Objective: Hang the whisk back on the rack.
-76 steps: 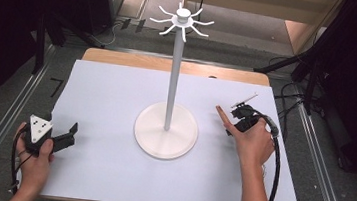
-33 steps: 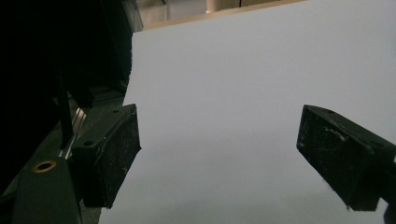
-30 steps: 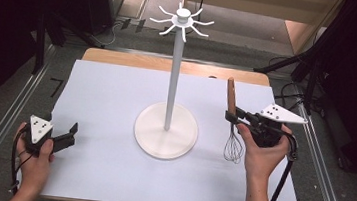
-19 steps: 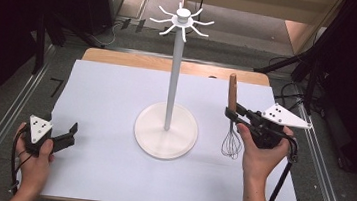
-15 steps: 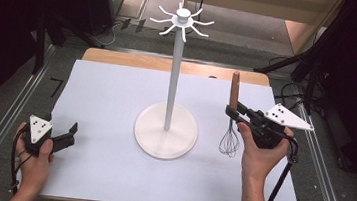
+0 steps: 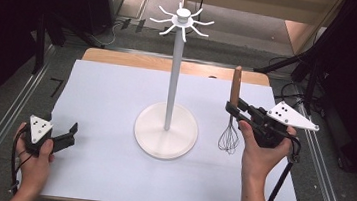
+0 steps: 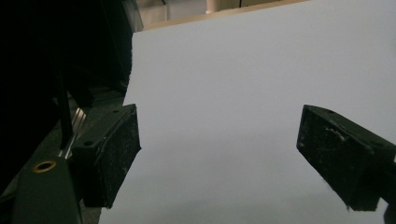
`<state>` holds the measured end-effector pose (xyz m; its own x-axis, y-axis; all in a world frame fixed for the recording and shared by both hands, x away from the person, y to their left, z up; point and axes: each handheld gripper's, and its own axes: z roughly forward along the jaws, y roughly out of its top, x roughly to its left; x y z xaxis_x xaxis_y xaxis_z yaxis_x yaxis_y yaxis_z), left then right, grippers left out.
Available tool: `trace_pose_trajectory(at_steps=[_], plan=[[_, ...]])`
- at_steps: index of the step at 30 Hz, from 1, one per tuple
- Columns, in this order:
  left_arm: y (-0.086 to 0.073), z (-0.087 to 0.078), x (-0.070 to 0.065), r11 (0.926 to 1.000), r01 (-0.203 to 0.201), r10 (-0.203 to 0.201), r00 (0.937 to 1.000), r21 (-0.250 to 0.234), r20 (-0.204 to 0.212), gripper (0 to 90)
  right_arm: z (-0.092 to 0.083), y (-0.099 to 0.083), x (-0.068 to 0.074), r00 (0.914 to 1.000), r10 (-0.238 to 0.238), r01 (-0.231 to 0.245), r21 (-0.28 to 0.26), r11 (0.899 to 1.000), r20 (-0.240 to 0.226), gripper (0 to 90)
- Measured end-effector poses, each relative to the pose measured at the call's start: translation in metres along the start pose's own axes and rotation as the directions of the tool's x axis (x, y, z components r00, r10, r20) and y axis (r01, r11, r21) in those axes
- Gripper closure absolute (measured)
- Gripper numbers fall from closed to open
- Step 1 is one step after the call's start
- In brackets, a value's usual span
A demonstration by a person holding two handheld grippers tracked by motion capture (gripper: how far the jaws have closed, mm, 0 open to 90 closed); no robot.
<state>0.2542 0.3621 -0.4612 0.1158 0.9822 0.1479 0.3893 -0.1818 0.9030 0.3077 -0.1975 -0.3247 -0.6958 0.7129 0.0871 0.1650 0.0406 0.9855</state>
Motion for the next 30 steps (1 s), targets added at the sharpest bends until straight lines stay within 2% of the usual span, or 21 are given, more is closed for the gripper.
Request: trace_pose_trajectory(at_steps=[15,30], plan=[[0.000,0.000,0.000,1.0000,0.001,-0.001,1.0000,-0.001,0.001,14.2,0.003,0.020,0.017,0.9986,-0.043,0.042,-0.038,0.998,-0.031,70.2],[0.000,0.000,0.000,1.0000,0.000,0.000,1.0000,0.000,0.001,14.2,0.009,0.035,0.029,0.9970,-0.055,0.051,-0.078,0.996,-0.054,70.2]])
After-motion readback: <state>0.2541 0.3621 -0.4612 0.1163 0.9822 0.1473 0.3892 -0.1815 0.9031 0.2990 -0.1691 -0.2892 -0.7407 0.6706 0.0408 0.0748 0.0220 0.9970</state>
